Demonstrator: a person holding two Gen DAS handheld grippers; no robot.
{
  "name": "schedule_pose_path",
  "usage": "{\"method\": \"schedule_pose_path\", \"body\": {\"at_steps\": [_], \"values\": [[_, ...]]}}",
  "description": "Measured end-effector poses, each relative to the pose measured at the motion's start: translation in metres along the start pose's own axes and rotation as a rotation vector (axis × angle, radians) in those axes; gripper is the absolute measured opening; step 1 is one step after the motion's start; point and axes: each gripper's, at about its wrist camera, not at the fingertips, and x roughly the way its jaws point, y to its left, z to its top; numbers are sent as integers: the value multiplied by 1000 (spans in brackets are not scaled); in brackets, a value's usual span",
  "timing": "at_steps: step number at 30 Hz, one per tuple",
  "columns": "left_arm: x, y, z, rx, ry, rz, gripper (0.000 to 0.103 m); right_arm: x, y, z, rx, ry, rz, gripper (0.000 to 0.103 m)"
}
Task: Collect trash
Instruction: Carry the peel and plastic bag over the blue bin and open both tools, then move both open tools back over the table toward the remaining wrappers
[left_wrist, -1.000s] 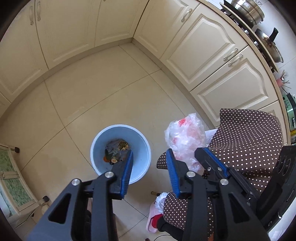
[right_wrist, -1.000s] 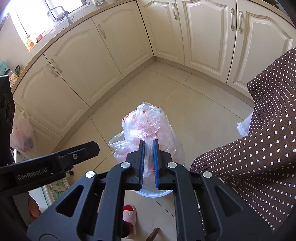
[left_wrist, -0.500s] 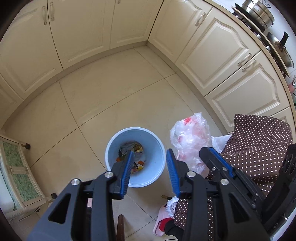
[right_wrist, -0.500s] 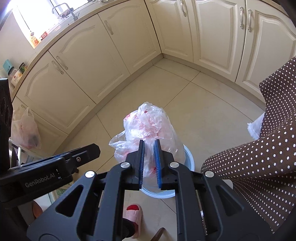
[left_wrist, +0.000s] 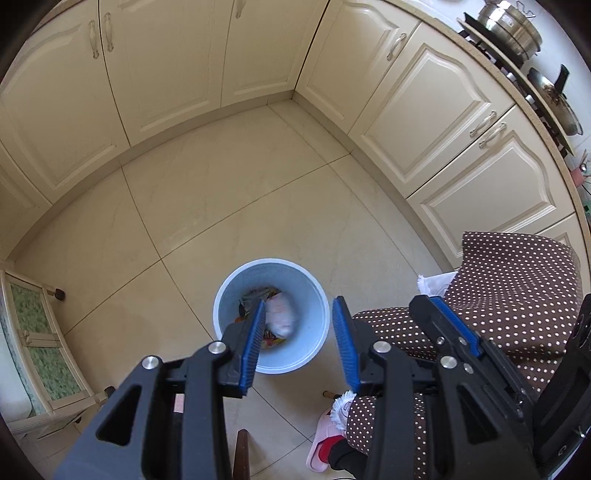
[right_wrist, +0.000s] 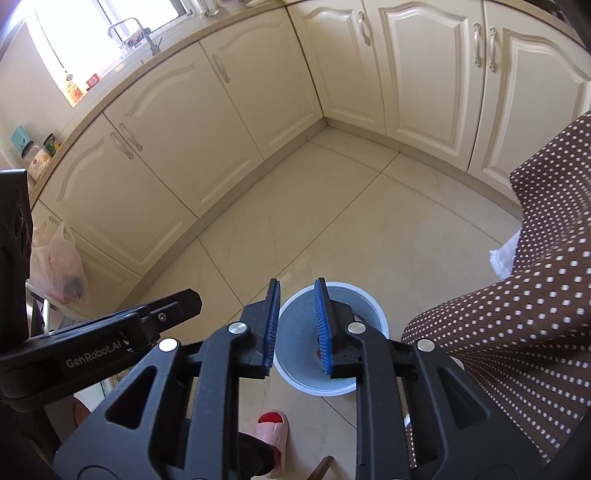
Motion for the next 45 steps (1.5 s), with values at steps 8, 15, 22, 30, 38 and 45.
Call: {"method": "schedule_pose_path", "body": {"at_steps": [8, 15, 22, 30, 38, 45], "values": [[-46, -51, -11, 84, -78, -63, 37, -75, -19, 2, 16, -132, -53, 20], [-91, -155, -40, 281, -157, -175, 39, -183, -76, -9, 83, -326, -203, 20], [-113, -294, -105, 546, -149, -320, 43, -291, -165, -49, 223, -471, -406, 31], [-108, -404, -177, 763, -107, -394, 50, -380, -271, -113, 443, -548, -622, 50], [-88, -431, -186, 764, -58, -388, 50, -384, -313, -125, 488, -534, -596, 50], [-64, -468, -193, 755, 3, -412, 53, -385, -326, -129, 498, -546, -629, 52]]}}
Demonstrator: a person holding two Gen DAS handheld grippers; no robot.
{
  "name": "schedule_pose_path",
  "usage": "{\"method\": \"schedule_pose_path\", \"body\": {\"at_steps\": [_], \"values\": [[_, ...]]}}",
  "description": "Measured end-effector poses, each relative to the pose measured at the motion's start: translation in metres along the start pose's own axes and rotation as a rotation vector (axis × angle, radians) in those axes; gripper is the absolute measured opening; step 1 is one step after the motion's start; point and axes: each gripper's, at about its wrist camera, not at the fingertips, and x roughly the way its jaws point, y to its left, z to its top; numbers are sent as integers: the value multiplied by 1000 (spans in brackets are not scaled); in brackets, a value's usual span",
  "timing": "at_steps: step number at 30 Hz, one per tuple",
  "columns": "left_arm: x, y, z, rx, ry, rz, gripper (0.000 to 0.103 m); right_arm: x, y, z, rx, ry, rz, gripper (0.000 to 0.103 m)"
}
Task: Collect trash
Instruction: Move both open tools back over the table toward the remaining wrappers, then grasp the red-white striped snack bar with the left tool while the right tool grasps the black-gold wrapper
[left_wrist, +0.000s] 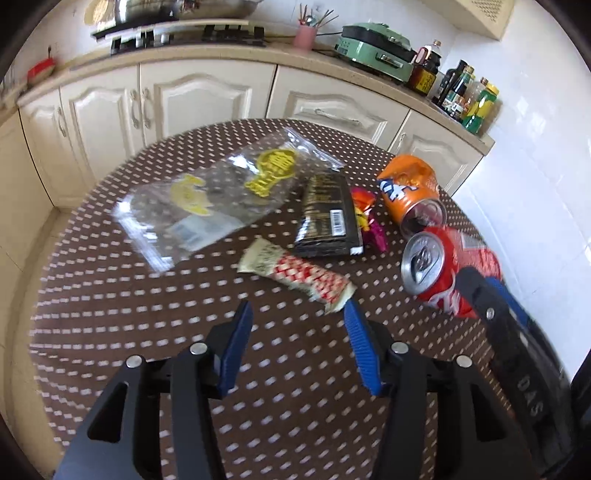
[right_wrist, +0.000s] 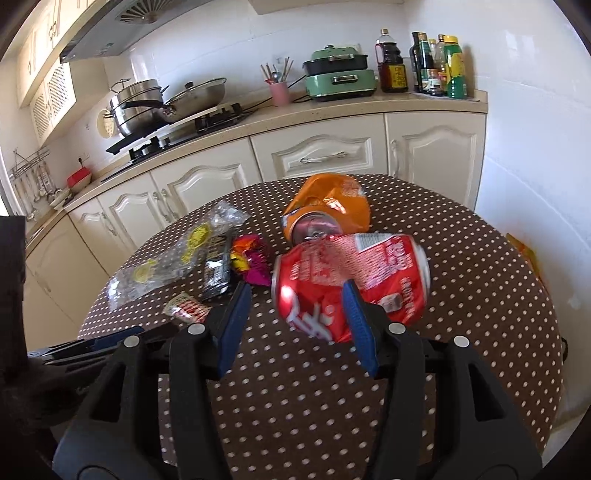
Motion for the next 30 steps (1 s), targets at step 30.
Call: {"method": "schedule_pose_path", "body": {"at_steps": [30], "values": [[-53, 62, 12, -135, -219, 78, 12, 71, 97, 24, -263, 130, 91, 53]]}}
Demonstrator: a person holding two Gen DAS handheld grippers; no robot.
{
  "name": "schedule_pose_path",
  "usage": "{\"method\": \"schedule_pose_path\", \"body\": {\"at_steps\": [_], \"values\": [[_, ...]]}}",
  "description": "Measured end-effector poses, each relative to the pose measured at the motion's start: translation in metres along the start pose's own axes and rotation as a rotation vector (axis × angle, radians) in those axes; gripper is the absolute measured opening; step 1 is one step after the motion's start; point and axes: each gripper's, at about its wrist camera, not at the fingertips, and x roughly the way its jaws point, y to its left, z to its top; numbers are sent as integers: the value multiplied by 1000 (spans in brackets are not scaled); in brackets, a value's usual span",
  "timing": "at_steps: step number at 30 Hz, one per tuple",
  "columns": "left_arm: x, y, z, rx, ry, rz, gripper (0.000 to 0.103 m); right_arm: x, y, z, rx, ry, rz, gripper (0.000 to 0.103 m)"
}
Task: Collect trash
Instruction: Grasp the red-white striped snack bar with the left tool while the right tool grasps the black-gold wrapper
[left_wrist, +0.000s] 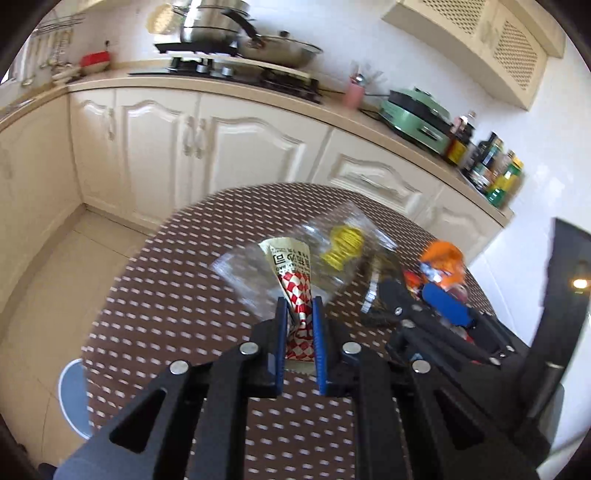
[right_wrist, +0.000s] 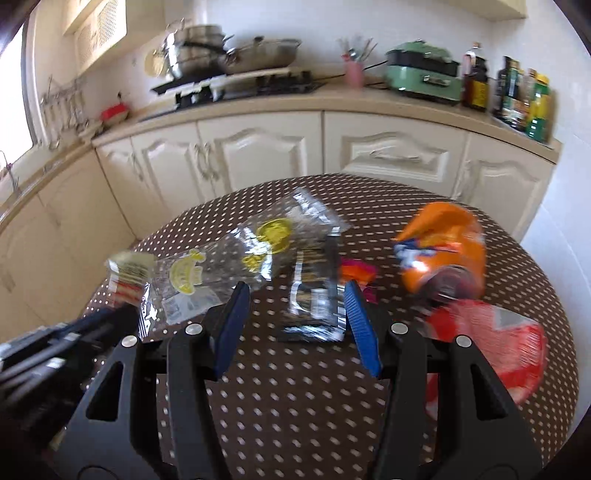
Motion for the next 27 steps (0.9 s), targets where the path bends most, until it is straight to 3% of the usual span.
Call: {"method": "schedule_pose_path", "body": {"at_steps": [8, 10, 12, 17, 24, 27], "values": [[20, 24, 8, -41, 29, 3, 12, 41, 18, -1, -108, 67, -102, 51], [24, 26, 6, -48, 38, 1, 12, 46, 20, -3, -130, 85, -126, 35], [27, 28, 5, -54, 46, -11, 12, 50, 19, -5, -128, 110, -147, 27], [25, 33, 2, -55, 54, -15, 12, 53, 11, -5, -101, 129, -135, 18], [6, 37, -2, -47, 42, -35, 12, 24, 2, -13, -12, 73, -46, 4], [-7, 42, -4, -45, 26, -47, 12, 2, 4, -17, 11, 31, -20, 3]]}}
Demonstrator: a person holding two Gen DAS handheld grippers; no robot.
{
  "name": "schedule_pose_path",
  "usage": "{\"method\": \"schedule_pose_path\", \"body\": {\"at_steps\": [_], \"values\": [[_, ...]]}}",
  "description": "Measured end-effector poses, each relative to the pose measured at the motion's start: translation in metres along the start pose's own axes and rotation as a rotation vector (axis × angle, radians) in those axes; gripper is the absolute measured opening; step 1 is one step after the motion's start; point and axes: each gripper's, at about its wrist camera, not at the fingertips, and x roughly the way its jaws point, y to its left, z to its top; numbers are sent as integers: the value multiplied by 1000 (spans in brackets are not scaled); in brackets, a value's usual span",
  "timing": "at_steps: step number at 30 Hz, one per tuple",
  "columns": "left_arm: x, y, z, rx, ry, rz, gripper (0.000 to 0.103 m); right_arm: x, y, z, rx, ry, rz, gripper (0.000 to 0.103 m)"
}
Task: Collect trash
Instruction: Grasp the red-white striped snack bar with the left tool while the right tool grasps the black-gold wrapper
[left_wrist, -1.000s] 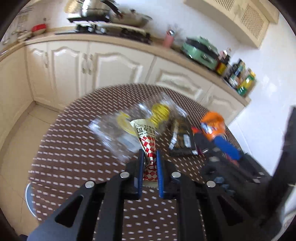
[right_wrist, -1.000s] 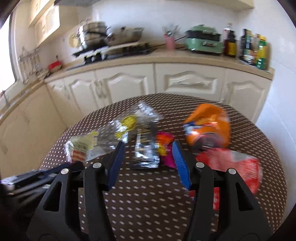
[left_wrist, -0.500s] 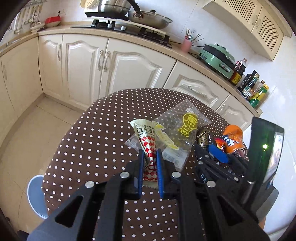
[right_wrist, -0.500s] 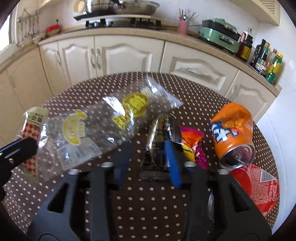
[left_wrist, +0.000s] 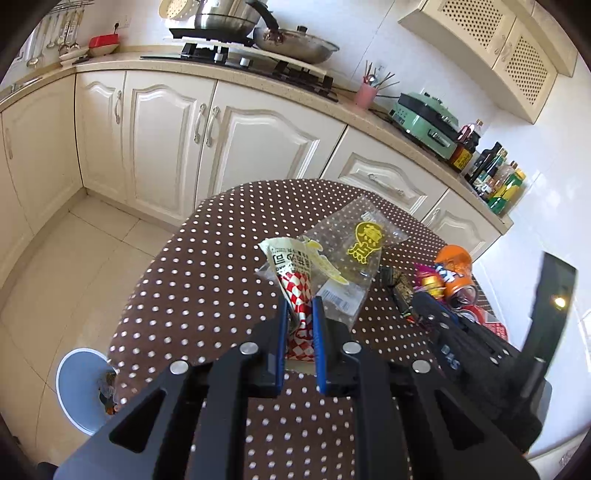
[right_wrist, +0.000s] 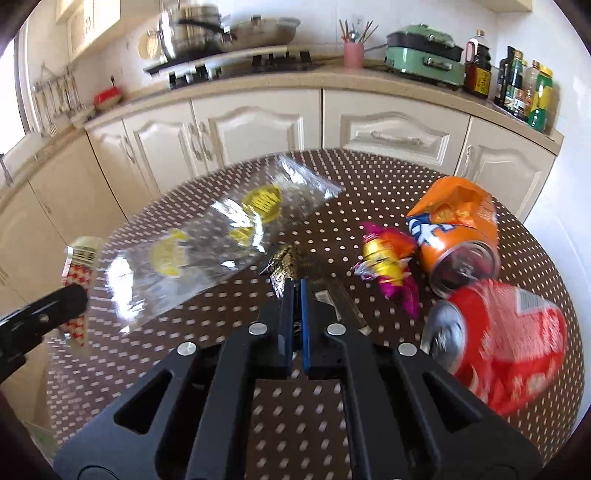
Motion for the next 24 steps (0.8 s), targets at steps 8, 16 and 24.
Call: {"method": "schedule_pose_path", "body": {"at_steps": [8, 16, 24], "values": [[-39, 17, -9, 2, -30, 8, 12, -20, 7, -2, 24, -2, 58, 3], [-41, 31, -18, -4, 5, 24, 12, 7, 13, -13, -17, 86, -60, 58], [-21, 30, -19, -9, 36, 30, 12, 27, 8, -12, -26, 129, -61, 22]]}}
